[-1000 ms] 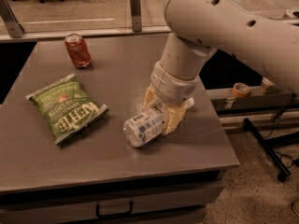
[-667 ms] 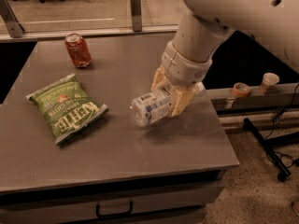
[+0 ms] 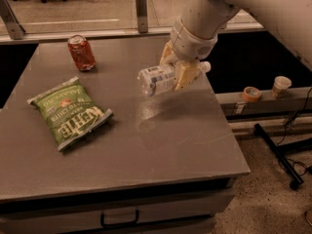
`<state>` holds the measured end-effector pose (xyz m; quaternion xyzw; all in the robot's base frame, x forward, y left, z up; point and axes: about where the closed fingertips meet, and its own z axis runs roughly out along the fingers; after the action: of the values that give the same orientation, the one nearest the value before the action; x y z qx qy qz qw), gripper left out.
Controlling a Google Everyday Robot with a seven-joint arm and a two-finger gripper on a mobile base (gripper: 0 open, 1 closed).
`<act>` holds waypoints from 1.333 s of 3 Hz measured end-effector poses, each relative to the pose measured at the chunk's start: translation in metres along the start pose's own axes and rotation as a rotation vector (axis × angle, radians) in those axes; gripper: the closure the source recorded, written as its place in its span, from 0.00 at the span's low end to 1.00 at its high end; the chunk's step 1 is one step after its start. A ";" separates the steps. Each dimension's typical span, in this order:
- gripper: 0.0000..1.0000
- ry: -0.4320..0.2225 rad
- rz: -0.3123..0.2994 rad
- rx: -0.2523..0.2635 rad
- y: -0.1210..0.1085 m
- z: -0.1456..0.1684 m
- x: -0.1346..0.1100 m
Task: Move blue plastic bottle near coke can
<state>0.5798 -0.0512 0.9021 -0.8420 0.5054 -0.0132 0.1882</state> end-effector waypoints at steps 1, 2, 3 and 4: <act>1.00 0.004 0.034 0.060 -0.043 0.005 0.005; 1.00 -0.005 0.055 0.105 -0.079 0.018 -0.004; 1.00 -0.014 0.034 0.122 -0.106 0.039 -0.015; 1.00 -0.028 0.000 0.124 -0.125 0.059 -0.026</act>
Offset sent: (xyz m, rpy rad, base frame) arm 0.1035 0.0721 0.0158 0.1092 -0.1092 -0.0972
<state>0.6855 0.0412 0.8932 -0.8289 0.5009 -0.0325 0.2471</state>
